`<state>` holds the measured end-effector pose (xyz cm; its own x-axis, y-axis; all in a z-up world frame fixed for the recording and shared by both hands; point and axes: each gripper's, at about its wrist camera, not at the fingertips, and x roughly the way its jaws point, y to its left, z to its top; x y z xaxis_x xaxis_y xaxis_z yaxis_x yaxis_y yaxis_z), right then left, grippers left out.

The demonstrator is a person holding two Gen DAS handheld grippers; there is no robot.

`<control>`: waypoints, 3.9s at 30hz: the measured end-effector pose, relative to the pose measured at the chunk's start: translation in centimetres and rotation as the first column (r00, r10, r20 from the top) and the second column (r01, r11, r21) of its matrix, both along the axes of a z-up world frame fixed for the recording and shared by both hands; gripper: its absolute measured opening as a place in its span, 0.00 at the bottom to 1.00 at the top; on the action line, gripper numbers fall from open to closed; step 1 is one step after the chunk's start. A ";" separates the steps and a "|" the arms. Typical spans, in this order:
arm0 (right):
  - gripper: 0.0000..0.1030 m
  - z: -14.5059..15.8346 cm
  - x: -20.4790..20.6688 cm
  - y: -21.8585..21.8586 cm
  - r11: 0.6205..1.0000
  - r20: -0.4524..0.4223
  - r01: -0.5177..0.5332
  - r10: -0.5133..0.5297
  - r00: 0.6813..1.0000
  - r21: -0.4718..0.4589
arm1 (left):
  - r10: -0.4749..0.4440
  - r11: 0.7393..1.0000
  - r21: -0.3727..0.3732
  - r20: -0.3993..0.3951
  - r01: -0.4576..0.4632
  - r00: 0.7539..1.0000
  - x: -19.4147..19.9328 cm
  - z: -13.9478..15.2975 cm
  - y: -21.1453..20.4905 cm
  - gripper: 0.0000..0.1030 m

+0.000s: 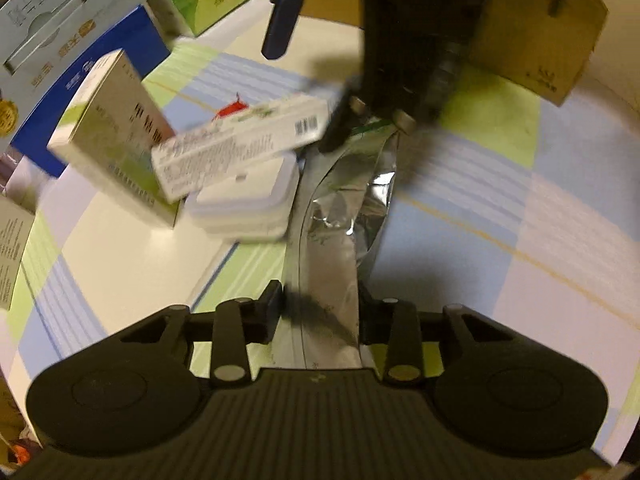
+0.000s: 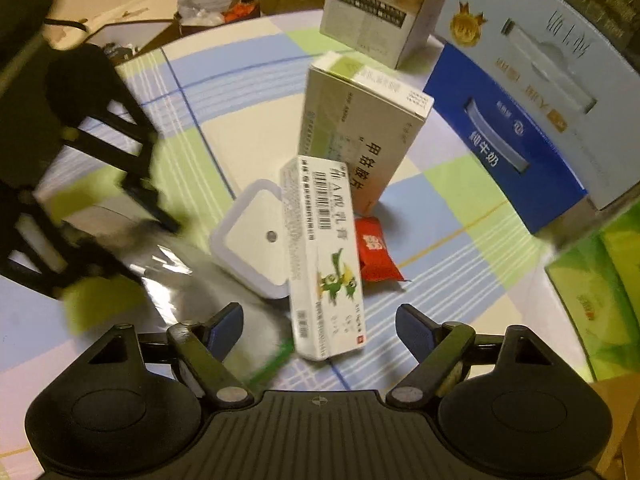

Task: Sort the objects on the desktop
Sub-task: 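Grasp the silver foil bag with the left tool while the right grasps the ointment box, then lift the foil bag with the left tool while the right lifts the ointment box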

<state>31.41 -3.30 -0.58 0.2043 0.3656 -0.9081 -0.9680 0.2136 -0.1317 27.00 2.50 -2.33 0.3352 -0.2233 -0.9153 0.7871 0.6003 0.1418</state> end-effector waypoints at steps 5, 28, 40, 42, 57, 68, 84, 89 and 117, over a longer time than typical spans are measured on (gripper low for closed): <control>0.71 -1.6 0.8 0.8 0.999 -0.052 -0.016 0.014 0.999 -0.039 | 0.041 0.999 0.007 -0.009 -0.041 0.999 -1.4 0.2 3.2 0.30; 0.35 -0.6 -12.5 -8.1 0.890 -0.219 0.433 -0.455 0.863 -0.142 | 0.203 0.979 0.059 -0.188 -0.195 0.961 -9.4 1.5 1.3 0.34; 0.61 -0.2 -16.8 -11.6 0.839 -0.225 0.540 -0.516 0.827 0.063 | 0.224 0.974 0.050 -0.165 -0.219 0.961 -11.3 2.7 -0.6 0.64; 0.62 -0.7 -17.0 -11.8 0.817 -0.226 0.569 -0.539 0.811 0.095 | 0.232 0.973 0.050 -0.167 -0.227 0.958 -10.6 2.5 -0.8 0.64; 0.62 -2.8 -17.1 -11.3 0.801 -0.235 0.570 -0.528 0.816 0.180 | 0.255 0.967 0.074 -0.220 -0.245 0.942 -8.3 -0.7 -1.4 0.52; 0.58 -3.1 -17.3 -10.2 0.813 -0.173 0.548 -0.521 0.836 0.196 | 0.306 0.952 0.083 -0.216 -0.295 0.927 -9.2 -0.4 -1.0 0.41; 0.35 -3.3 -17.6 -9.4 0.828 -0.110 0.521 -0.510 0.853 0.208 | 0.318 0.948 0.053 -0.206 -0.314 0.925 -9.5 -0.6 -0.6 0.55; 0.34 -3.0 -17.5 -9.8 0.800 -0.163 0.557 -0.533 0.830 0.221 | 0.323 0.946 0.047 -0.202 -0.320 0.925 -9.7 -0.3 -0.8 0.40; 0.34 -0.4 -20.3 -13.5 0.703 -0.172 0.638 -0.619 0.766 0.315 | 0.429 0.903 0.056 -0.182 -0.426 0.885 -11.4 2.6 -2.7 0.36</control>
